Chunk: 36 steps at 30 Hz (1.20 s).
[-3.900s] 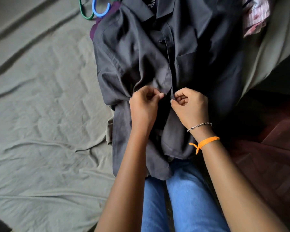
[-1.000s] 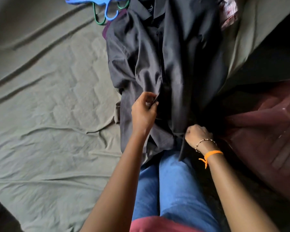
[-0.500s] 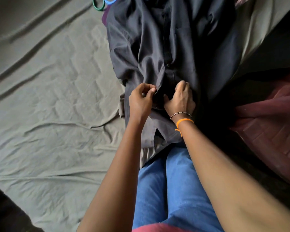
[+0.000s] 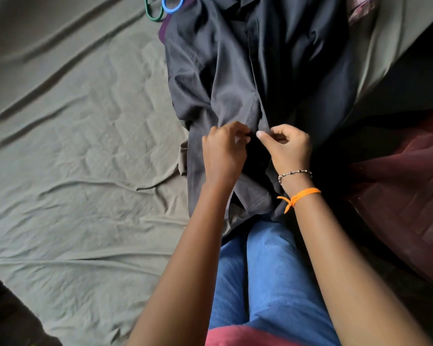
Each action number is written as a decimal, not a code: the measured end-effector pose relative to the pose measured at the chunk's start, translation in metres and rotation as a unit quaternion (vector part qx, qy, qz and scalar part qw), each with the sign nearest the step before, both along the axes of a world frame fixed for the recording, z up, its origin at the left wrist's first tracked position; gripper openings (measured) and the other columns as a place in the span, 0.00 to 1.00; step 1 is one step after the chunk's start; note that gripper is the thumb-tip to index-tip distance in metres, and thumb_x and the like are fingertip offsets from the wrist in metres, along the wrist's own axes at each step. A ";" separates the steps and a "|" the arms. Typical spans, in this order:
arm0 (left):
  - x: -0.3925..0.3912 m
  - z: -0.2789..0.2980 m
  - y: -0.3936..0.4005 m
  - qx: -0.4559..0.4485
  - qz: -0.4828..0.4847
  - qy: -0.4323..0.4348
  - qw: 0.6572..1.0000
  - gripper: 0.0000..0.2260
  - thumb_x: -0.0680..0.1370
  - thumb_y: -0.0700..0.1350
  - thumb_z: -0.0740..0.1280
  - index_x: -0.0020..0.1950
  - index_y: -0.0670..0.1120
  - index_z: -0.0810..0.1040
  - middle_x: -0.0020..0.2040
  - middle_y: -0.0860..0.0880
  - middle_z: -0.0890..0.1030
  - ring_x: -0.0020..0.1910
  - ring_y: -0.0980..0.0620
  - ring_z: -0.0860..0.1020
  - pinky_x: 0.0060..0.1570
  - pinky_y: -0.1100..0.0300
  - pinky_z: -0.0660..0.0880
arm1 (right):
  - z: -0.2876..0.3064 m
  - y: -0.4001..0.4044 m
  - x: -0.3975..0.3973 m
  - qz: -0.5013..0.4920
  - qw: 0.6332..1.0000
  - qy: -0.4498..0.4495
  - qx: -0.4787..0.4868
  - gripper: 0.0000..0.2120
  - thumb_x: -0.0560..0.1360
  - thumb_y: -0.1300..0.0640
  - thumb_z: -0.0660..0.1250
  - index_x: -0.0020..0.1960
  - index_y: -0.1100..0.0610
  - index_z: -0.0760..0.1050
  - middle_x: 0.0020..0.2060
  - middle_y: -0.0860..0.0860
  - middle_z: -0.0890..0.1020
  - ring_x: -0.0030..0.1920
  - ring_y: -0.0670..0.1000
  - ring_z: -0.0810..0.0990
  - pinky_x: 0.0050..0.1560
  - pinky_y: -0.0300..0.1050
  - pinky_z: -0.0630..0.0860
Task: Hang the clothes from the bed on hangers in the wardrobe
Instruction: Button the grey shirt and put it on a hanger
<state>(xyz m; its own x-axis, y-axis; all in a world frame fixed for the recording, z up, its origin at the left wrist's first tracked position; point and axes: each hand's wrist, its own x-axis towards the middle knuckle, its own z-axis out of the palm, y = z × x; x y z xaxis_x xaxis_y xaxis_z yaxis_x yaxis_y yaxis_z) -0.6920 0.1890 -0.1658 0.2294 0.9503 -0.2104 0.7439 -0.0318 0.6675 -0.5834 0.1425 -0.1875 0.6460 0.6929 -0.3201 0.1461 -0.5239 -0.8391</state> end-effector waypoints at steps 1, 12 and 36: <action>0.002 0.001 -0.001 -0.031 0.037 -0.034 0.998 0.04 0.72 0.41 0.70 0.45 0.48 0.83 0.40 0.52 0.84 0.41 0.53 0.79 0.45 0.59 0.74 | 0.002 0.002 -0.001 0.006 1.000 -0.005 0.004 0.06 0.69 0.59 0.74 0.38 0.60 0.79 0.28 0.44 0.76 0.27 0.35 0.74 0.32 0.27 0.68; 0.009 -0.006 -0.009 -0.260 0.230 -0.274 0.897 0.06 0.73 0.36 0.71 0.40 0.47 0.82 0.36 0.47 0.83 0.35 0.52 0.79 0.36 0.61 0.77 | 0.008 -0.004 0.003 0.075 0.997 0.002 0.018 0.03 0.70 0.64 0.71 0.44 0.62 0.82 0.34 0.48 0.80 0.32 0.33 0.77 0.38 0.26 0.73; -0.001 -0.009 -0.004 -0.353 0.196 -0.286 0.869 0.05 0.77 0.42 0.68 0.41 0.45 0.81 0.33 0.50 0.77 0.33 0.59 0.74 0.34 0.70 0.72 | 0.009 0.007 0.006 0.108 0.994 0.011 -0.023 0.05 0.66 0.63 0.75 0.39 0.61 0.80 0.29 0.46 0.78 0.27 0.35 0.75 0.34 0.31 0.75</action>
<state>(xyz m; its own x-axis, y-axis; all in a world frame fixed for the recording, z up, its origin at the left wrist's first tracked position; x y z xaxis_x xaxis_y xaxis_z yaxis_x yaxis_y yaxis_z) -0.6925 0.1854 -0.1748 0.1762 0.6596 -0.7306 0.1443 0.7169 0.6821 -0.5778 0.1492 -0.1784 0.4756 0.7991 -0.3677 0.2407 -0.5203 -0.8194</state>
